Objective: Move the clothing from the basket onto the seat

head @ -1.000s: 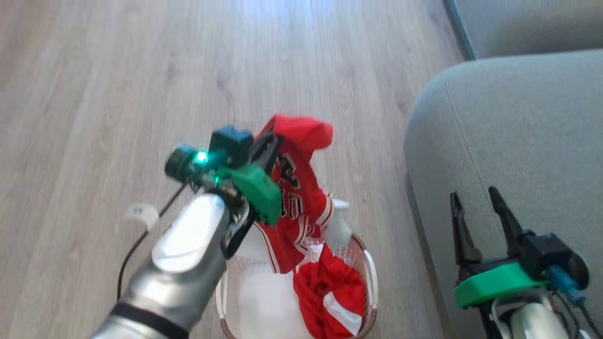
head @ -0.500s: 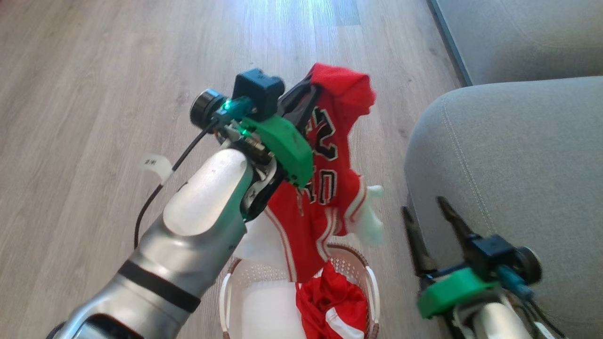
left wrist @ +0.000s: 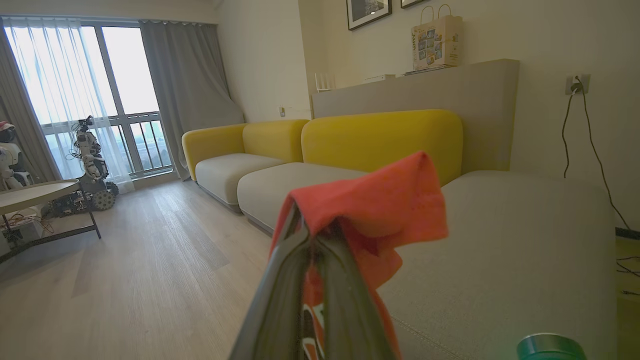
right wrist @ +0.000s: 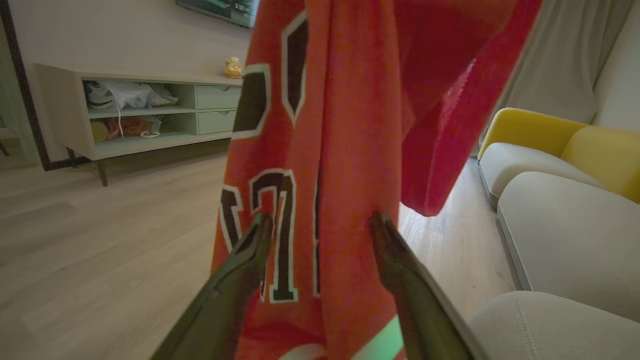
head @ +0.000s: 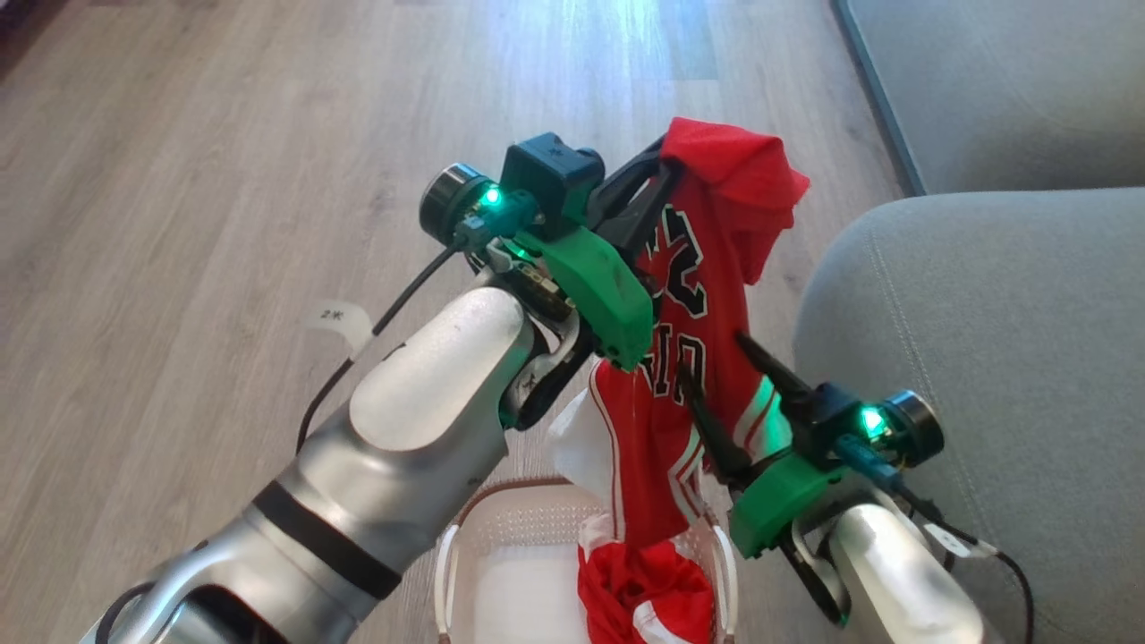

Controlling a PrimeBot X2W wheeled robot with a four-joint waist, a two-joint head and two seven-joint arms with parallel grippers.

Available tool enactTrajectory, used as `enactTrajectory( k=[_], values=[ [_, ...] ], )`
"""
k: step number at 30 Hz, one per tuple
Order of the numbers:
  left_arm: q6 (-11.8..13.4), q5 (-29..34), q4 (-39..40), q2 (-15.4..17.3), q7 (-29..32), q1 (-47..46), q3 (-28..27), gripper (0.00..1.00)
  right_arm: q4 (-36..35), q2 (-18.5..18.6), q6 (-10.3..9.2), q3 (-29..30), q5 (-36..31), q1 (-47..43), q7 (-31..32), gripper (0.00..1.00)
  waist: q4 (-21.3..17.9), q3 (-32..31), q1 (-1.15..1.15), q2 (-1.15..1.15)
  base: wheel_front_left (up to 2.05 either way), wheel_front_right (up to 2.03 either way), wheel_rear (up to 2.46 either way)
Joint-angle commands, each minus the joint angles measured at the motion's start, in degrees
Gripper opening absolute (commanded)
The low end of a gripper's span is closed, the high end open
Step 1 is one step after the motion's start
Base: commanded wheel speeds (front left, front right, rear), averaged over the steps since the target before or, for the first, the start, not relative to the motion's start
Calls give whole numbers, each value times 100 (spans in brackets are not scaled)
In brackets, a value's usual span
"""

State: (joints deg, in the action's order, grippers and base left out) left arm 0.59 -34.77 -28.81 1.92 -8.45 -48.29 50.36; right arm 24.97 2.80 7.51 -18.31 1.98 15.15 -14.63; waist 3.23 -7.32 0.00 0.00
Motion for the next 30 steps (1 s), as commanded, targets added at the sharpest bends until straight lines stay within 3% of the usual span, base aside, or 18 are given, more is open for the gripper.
enactTrajectory(
  k=[1, 13, 14, 16, 17, 27, 29, 30],
  values=[
    [63, -61, 207, 97, -86, -529, -124, 0, 5, 8, -2, -167, -46, 372, -37, 100, 66, -22, 0, 0, 0, 0, 0],
    [217, -430, 278, 96, -225, -653, 306, 0, 1152, 8, -2, -857, 380, 1159, -37, 100, 403, -61, 0, 0, 0, 0, 0],
    [229, -453, 266, 96, -238, -660, 325, 0, 1207, 8, -2, -905, 440, 1206, -37, 89, 426, -63, 0, 0, 0, 0, 0],
    [251, -497, 234, 96, -263, -667, 360, 0, 1306, 8, -2, -991, 545, 1288, -37, 36, 461, -68, 0, 0, 0, 0, 0],
    [265, -521, 212, 96, -272, -664, 371, 0, 1332, 8, -2, -1025, 572, 1325, -37, 0, 473, -68, 0, 0, 0, 0, 0],
    [332, -757, -259, 141, -356, -476, 260, 0, 1260, 8, -2, -772, 546, 1407, -37, 0, 308, 13, 0, 0, 0, 0, 0],
    [344, -800, -364, 169, -399, -393, 217, 77, 1216, 8, -2, -652, 466, 1422, -37, 0, 210, 39, 0, 0, 0, 0, 0],
    [347, -822, -413, 181, -422, -345, 196, 100, 1194, 8, -2, -583, 421, 1430, -37, 0, 155, 54, 0, 0, 0, 0, 0]
  ],
)
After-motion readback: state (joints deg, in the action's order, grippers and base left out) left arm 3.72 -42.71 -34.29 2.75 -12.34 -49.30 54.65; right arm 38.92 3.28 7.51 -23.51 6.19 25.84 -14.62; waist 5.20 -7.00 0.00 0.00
